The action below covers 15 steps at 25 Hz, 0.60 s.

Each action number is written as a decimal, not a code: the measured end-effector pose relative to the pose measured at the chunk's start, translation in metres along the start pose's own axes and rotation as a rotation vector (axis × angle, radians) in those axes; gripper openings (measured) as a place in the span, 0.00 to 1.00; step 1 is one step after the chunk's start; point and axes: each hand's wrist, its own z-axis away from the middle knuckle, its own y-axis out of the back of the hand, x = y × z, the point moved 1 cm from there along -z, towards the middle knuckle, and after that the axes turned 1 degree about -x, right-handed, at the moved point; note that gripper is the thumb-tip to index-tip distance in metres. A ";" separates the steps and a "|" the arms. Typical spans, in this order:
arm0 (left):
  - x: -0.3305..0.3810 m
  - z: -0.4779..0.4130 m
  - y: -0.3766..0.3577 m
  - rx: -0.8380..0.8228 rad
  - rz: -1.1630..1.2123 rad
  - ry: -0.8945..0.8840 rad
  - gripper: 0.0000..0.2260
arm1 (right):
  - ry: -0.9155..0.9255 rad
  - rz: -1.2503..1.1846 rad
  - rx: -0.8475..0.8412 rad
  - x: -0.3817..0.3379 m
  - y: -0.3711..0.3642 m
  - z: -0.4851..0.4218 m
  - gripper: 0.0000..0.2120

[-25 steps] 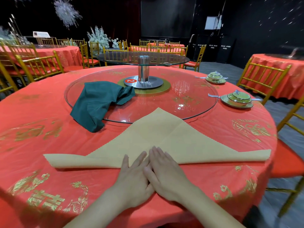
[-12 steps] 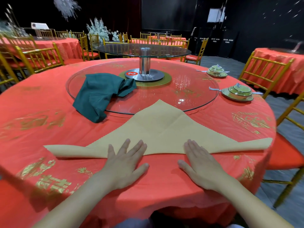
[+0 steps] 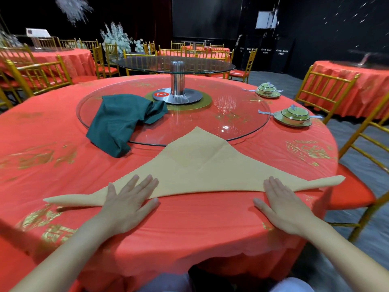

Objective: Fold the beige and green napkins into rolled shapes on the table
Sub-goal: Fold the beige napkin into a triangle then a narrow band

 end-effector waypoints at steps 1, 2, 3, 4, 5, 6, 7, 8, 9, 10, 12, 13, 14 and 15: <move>-0.008 0.001 0.000 0.001 0.009 0.017 0.48 | -0.016 0.004 -0.009 0.006 0.000 0.000 0.60; -0.016 0.003 0.002 -0.005 0.021 0.036 0.44 | -0.027 0.007 -0.019 0.011 0.000 0.000 0.62; -0.026 0.004 0.002 -0.018 0.028 0.059 0.38 | -0.034 0.011 -0.029 0.016 0.000 0.000 0.64; -0.034 0.007 0.004 -0.030 0.033 0.088 0.31 | -0.039 0.015 -0.035 0.021 -0.002 0.000 0.65; -0.041 0.008 0.005 -0.030 0.037 0.109 0.27 | -0.038 0.015 -0.037 0.024 -0.004 -0.001 0.66; -0.047 0.010 0.005 -0.020 0.038 0.115 0.25 | -0.029 0.013 -0.035 0.028 -0.004 -0.001 0.65; -0.051 0.012 0.006 -0.013 0.034 0.117 0.24 | -0.014 0.015 -0.024 0.030 -0.004 -0.001 0.64; -0.053 0.013 0.006 -0.012 0.033 0.115 0.22 | -0.005 0.022 -0.012 0.034 -0.005 -0.001 0.63; -0.054 0.012 0.006 -0.010 0.034 0.110 0.22 | -0.001 0.027 0.000 0.038 -0.005 -0.002 0.62; -0.055 0.012 0.006 -0.008 0.033 0.110 0.22 | 0.000 0.024 0.010 0.042 -0.005 -0.001 0.60; -0.055 0.011 0.006 0.007 0.023 0.115 0.23 | 0.004 0.026 0.035 0.051 -0.006 -0.001 0.54; -0.057 0.011 0.005 0.013 0.022 0.124 0.23 | 0.012 0.031 0.047 0.055 -0.007 0.000 0.50; -0.059 0.010 0.004 0.019 0.024 0.130 0.22 | 0.019 0.036 0.055 0.059 -0.007 0.002 0.46; -0.061 0.010 0.003 0.023 0.021 0.133 0.22 | 0.019 0.041 0.057 0.063 -0.007 0.004 0.42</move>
